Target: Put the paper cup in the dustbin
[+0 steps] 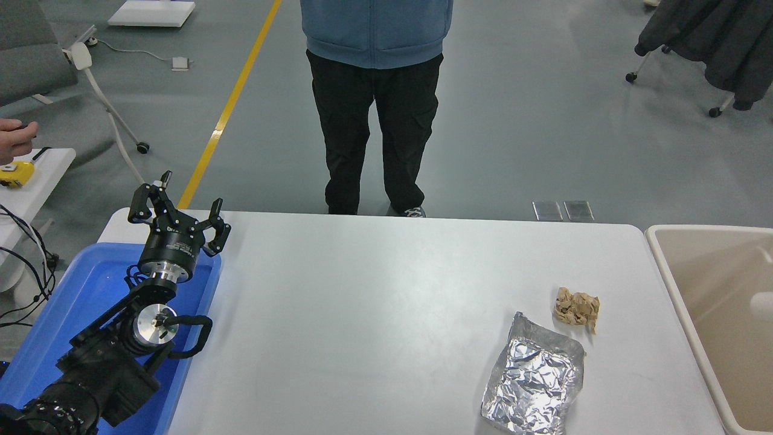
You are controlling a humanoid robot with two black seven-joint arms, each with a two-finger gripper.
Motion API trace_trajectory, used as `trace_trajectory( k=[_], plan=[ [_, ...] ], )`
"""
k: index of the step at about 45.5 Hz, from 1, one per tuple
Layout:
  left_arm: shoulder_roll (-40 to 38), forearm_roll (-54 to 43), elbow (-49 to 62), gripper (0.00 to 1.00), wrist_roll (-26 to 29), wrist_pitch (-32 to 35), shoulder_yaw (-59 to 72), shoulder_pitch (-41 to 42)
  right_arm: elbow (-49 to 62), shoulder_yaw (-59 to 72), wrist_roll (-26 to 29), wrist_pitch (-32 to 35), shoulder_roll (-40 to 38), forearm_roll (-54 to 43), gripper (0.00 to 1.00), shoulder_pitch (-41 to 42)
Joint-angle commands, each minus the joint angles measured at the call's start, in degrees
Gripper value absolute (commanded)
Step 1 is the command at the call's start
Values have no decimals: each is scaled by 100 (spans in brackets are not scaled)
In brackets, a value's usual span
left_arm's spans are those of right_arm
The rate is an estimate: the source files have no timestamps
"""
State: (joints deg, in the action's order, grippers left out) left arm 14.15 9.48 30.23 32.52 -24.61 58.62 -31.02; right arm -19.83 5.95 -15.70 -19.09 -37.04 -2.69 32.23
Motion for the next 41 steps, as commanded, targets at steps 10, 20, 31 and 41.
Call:
trace_trajectory(
  k=[10, 20, 31, 41],
  plan=[
    [0, 1, 0, 100, 0, 0, 0, 0, 1526, -218, 172, 274, 935, 111, 0, -41],
    [0, 1, 0, 100, 0, 0, 0, 0, 1526, -226, 181, 274, 944, 111, 2, -41],
    [0, 1, 0, 100, 0, 0, 0, 0, 1526, -402, 251, 291, 953, 111, 95, -32],
    [0, 1, 0, 100, 0, 0, 0, 0, 1535, -578, 251, 283, 944, 111, 99, -32]
  ],
)
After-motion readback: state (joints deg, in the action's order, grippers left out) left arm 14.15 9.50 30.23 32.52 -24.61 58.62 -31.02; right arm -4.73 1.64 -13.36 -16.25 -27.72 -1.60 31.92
